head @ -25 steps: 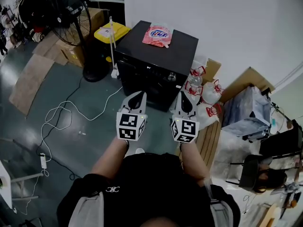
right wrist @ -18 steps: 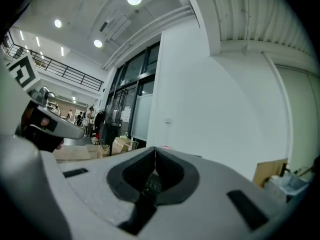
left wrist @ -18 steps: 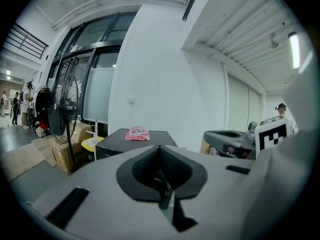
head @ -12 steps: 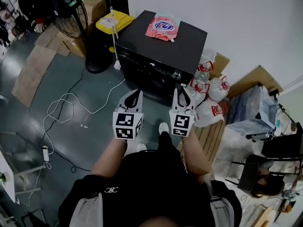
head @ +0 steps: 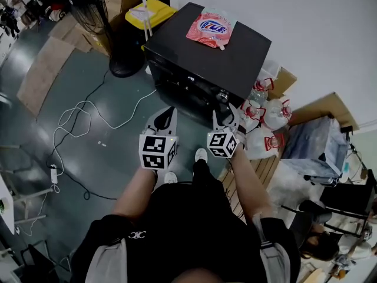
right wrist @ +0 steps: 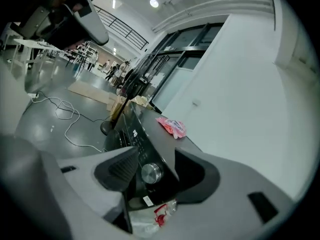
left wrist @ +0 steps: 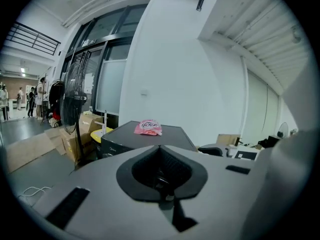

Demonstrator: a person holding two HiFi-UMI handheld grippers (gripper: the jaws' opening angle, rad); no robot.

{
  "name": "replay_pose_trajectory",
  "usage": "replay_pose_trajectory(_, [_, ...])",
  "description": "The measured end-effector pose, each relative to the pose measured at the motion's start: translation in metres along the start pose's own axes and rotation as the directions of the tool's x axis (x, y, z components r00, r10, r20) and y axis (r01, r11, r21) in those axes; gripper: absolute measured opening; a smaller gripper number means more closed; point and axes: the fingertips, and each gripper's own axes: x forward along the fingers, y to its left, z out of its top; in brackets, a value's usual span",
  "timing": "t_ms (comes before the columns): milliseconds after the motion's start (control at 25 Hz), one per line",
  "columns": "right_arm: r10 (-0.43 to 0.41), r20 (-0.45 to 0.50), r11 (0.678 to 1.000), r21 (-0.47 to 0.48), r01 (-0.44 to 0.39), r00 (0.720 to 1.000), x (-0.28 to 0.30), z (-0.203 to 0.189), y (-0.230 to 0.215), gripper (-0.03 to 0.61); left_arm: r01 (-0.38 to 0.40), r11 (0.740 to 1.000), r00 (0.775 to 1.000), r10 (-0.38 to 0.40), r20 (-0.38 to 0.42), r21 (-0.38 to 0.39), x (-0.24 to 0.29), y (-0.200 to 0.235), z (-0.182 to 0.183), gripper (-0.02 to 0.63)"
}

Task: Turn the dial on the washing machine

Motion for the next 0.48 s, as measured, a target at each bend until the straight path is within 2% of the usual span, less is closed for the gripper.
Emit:
replay_pose_trajectory(160, [0.013,-0.040,0.996,-0.083,-0.016,0.999,0.031,-0.025,0.007,0.216,-0.016,1.000,0.999,0.015,-0.041,-0.011,0.017,0.002,-0.012,-0.005])
replay_pose_trajectory(280, [-0.007,-0.061,0.976,-0.216,-0.006,0.998,0.050,-0.046,0.014,0.216,-0.032,0.999,0.997,0.030,-0.065,-0.021,0.025,0.005,-0.019,-0.005])
replay_pose_trajectory(400, [-0.080,-0.056,0.917,-0.395,0.052,0.995,0.063,-0.066,0.018,0.216,-0.044,0.999,0.995,0.042,-0.094,-0.023,0.029,0.008,-0.028,-0.005])
replay_pose_trajectory(480, [-0.127,-0.038,0.875,-0.475,0.094,0.991,0.070,-0.078,0.020,0.216,-0.053,0.998,0.992,0.050,-0.116,-0.024,0.031,0.010,-0.036,-0.005])
